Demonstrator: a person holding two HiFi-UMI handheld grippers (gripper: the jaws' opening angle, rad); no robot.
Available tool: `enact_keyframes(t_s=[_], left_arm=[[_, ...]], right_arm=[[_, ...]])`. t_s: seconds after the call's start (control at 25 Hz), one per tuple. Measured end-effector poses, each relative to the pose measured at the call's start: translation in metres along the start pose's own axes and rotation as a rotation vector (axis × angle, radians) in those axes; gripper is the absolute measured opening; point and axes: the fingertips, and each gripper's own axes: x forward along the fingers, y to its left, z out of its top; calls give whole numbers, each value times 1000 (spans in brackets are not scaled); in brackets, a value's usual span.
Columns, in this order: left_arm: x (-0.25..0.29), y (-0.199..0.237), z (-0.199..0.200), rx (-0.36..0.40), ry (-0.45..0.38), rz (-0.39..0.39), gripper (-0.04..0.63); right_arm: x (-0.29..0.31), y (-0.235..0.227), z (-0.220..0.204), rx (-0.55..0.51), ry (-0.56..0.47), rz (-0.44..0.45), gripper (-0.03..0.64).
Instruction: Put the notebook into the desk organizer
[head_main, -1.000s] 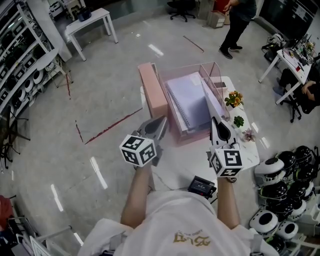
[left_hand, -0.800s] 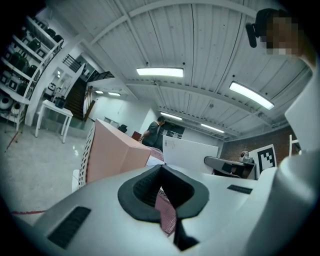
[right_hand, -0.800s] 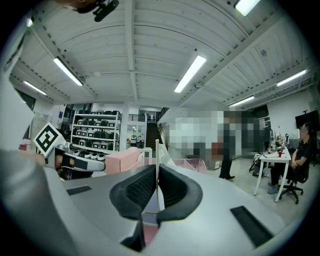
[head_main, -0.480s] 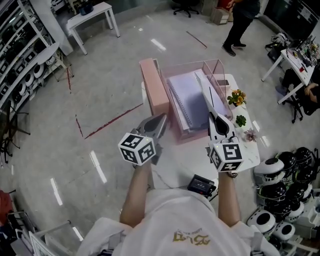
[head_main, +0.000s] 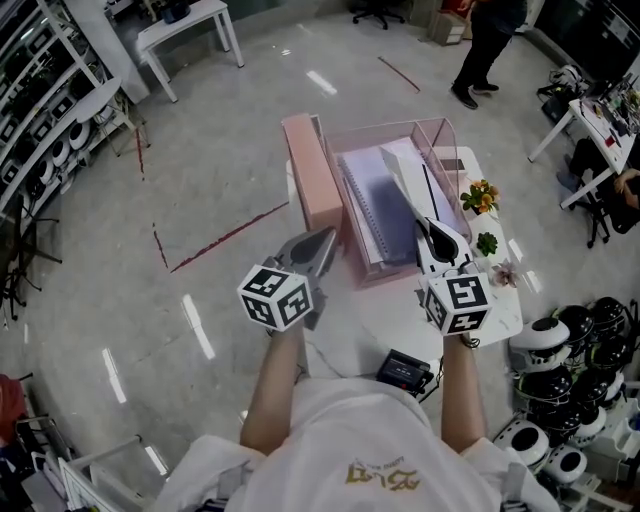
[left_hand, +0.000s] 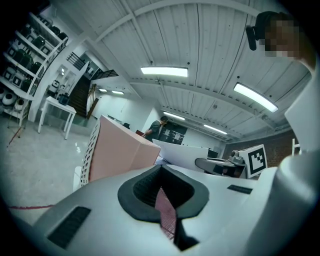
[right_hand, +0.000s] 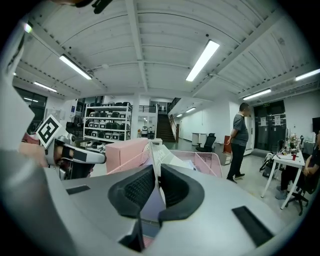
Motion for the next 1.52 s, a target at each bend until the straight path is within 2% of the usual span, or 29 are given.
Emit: enact_keyframes(t_s=[0.8, 1.12, 1.36, 1.52], left_arm=[[10, 18, -9, -37, 12, 6, 15], [9, 19, -12, -42, 23, 5, 15], [8, 21, -14, -43, 26, 4, 16], [7, 21, -11, -42, 23, 7, 15]], right_arm=[[36, 1, -20, 27, 89, 74, 68], [37, 9, -24, -7, 130, 106, 86], [37, 13, -24, 50, 127, 158, 146], [37, 15, -24, 45, 136, 172, 166]])
